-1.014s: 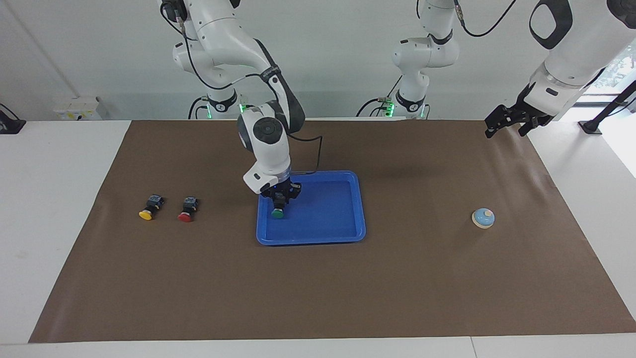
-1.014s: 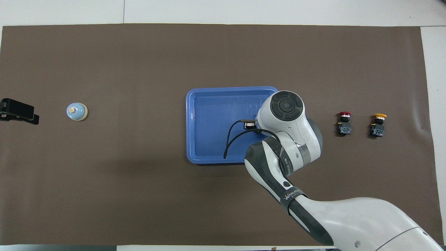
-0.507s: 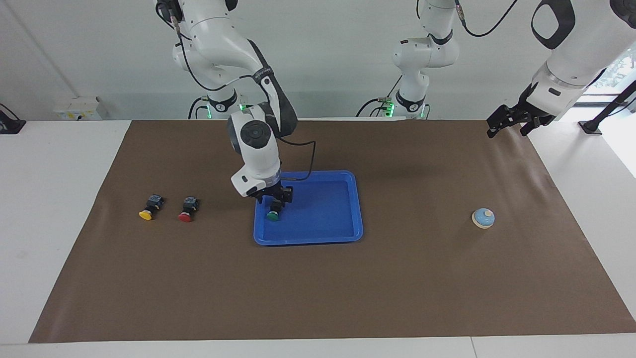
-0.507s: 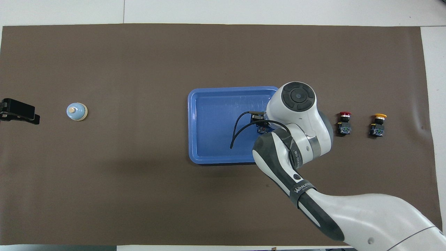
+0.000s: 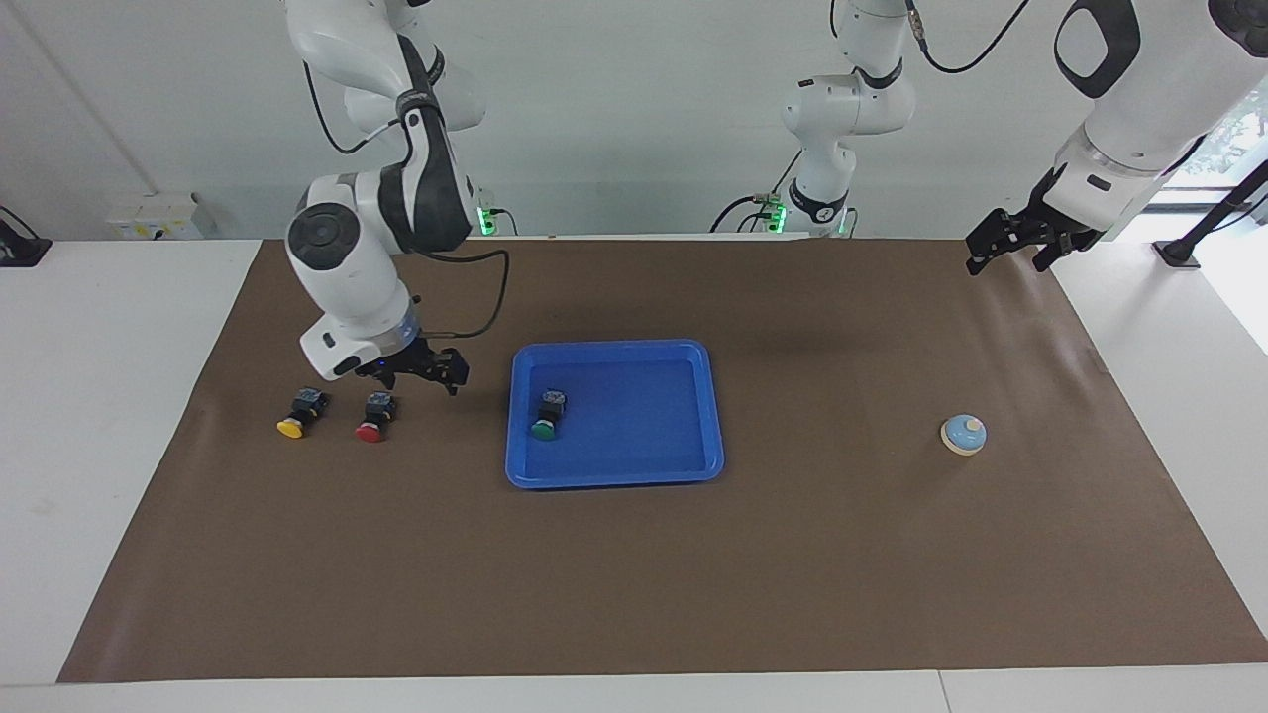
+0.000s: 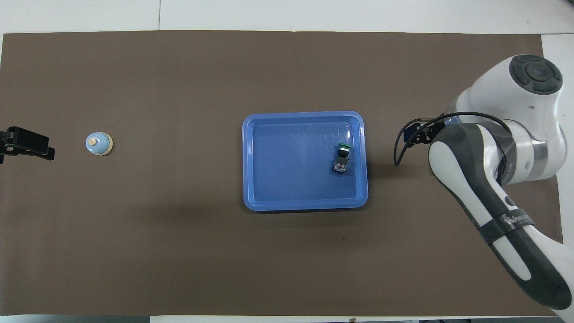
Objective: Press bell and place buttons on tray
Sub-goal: 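Move the right gripper back to the red-capped button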
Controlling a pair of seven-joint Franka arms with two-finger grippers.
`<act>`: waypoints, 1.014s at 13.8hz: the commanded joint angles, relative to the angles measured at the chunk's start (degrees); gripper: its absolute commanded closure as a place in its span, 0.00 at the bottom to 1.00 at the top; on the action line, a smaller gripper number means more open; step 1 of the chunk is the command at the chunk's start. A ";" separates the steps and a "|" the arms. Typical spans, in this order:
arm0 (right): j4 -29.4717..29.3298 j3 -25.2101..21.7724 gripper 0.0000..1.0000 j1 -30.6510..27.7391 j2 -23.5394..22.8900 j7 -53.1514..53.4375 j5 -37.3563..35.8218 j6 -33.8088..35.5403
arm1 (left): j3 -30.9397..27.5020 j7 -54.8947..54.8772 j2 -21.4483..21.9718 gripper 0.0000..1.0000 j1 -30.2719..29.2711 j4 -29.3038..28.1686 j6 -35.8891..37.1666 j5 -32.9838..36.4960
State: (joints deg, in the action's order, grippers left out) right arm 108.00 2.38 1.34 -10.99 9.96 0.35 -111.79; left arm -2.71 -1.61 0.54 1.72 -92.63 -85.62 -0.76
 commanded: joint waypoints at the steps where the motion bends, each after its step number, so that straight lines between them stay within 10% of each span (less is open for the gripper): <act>1: 6.50 0.61 0.00 -4.76 2.11 -4.68 -0.97 -3.94 | -0.10 0.12 0.08 0.00 0.21 -0.19 -0.16 0.24; 7: 21.45 0.61 0.00 -10.75 5.19 -10.05 -1.67 -24.85 | -0.10 0.29 0.17 0.00 -0.05 -0.27 0.02 0.24; 14: 22.25 0.88 0.00 -8.81 3.79 -7.59 -1.49 -28.21 | -0.10 0.29 0.08 0.00 -0.14 -0.19 0.02 0.24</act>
State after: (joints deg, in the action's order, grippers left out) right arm 128.23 3.05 -7.62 -7.56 1.05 -0.37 -137.46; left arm -2.88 -1.61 0.54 1.74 -92.64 -85.62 -0.76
